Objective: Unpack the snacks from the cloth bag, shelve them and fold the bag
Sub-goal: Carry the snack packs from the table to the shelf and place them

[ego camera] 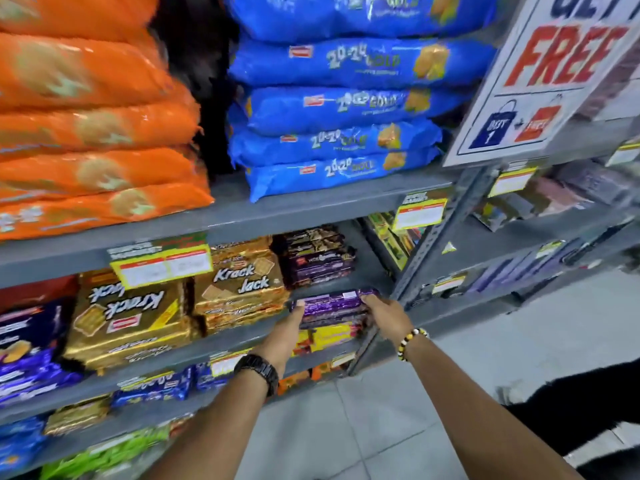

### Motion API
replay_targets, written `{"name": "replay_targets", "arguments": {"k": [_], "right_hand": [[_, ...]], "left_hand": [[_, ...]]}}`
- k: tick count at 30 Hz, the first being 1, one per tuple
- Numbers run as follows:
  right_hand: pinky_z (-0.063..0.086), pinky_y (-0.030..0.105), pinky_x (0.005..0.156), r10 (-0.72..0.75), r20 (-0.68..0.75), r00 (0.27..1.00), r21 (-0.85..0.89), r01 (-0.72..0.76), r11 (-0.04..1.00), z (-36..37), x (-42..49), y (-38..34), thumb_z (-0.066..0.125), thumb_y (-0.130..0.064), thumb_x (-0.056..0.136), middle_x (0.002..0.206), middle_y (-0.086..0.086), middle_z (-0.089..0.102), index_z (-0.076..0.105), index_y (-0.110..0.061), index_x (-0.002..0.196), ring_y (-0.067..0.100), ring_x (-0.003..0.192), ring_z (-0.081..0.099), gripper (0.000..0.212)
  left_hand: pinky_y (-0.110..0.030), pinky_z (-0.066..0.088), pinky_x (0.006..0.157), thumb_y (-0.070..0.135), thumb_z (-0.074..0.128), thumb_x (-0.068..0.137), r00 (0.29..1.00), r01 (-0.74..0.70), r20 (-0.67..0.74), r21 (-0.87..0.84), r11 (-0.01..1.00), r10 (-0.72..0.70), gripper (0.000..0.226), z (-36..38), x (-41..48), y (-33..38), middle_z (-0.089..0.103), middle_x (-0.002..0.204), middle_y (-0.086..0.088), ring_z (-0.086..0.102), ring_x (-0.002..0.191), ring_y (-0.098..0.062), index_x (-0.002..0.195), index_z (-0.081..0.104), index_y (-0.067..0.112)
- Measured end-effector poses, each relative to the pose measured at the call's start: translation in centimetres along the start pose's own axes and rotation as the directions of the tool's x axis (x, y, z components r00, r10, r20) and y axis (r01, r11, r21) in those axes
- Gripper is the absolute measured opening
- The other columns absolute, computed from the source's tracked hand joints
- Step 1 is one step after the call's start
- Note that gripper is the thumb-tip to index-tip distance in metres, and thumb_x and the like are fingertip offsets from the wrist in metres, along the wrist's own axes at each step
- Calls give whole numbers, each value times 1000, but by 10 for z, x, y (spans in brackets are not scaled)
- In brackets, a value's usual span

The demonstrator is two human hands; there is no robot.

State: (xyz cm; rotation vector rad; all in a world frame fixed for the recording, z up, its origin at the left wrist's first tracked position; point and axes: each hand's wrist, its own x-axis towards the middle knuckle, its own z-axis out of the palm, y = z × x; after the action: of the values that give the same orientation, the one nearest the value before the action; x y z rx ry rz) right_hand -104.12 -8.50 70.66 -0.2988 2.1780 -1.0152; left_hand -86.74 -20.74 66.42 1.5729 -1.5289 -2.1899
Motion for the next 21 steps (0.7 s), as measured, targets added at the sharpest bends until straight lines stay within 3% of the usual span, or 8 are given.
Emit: {"name": "replay_targets", "arguments": {"k": [2, 4, 6, 10, 14, 17, 19, 21], "right_hand": [[45, 41, 79, 17, 26, 1000, 0, -17, 1000, -7, 18, -4, 57, -48, 91, 98, 31, 64, 66, 6, 97, 33, 86, 61, 55], [44, 50, 96, 19, 45, 999, 4, -19, 1000, -13, 32, -12, 57, -46, 92, 117, 35, 58, 60, 11, 114, 41, 106, 59, 61], [43, 51, 98, 13, 82, 997, -36, -10, 999, -14, 44, -18, 56, -48, 93, 109, 35, 59, 61, 9, 110, 42, 105, 59, 60], [45, 48, 95, 3, 104, 995, -91, 6, 996, -14, 64, -24, 56, -50, 90, 116, 27, 62, 64, -1, 111, 38, 103, 59, 54], [44, 49, 95, -14, 127, 992, -109, 28, 994, -12, 78, -26, 57, -42, 92, 126, 31, 57, 55, 14, 122, 44, 112, 57, 64], [42, 41, 76, -25, 170, 985, -176, 56, 983, -9, 87, -27, 52, -45, 93, 102, 36, 58, 58, 12, 110, 39, 88, 60, 60], [32, 36, 69, -7, 175, 984, -181, 39, 983, -8, 92, -27, 52, -42, 95, 98, 43, 48, 56, 15, 103, 42, 87, 59, 59], [26, 36, 64, 10, 160, 987, -190, 21, 981, -7, 96, -27, 51, -42, 95, 83, 35, 46, 54, 7, 81, 36, 71, 52, 52]], "left_hand": [[-49, 30, 117, 79, 48, 82, 999, -11, -41, -36, 999, 10, 87, 12, 8, 9, 35, 158, -4, 38, 141, -27, 150, 40, 24], [-46, 30, 117, 76, 51, 83, 998, -29, -55, -74, 997, 25, 85, 22, 16, 15, 35, 159, -3, 37, 142, -26, 149, 41, 24], [-46, 30, 117, 77, 52, 81, 996, -24, -83, -113, 993, 15, 86, 28, 22, 19, 35, 158, -2, 38, 142, -26, 149, 41, 26], [-46, 27, 118, 76, 54, 82, 990, 6, -134, -189, 982, -32, 86, 37, 37, 27, 35, 158, -3, 36, 143, -26, 150, 40, 26], [-50, 26, 119, 69, 58, 83, 983, -36, -181, -288, 957, -17, 81, 45, 56, 29, 40, 155, -1, 37, 143, -27, 147, 44, 21], [-48, 29, 117, 67, 61, 83, 974, -33, -222, -318, 948, -41, 78, 46, 71, 25, 45, 152, -1, 40, 140, -27, 144, 49, 20], [-47, 31, 114, 64, 57, 88, 967, -22, -250, -298, 954, -55, 73, 45, 82, 23, 46, 151, -2, 41, 139, -28, 144, 49, 18], [-47, 33, 113, 64, 53, 90, 962, -4, -264, -266, 964, -69, 73, 45, 88, 24, 45, 152, -4, 41, 139, -30, 145, 46, 17]]}}
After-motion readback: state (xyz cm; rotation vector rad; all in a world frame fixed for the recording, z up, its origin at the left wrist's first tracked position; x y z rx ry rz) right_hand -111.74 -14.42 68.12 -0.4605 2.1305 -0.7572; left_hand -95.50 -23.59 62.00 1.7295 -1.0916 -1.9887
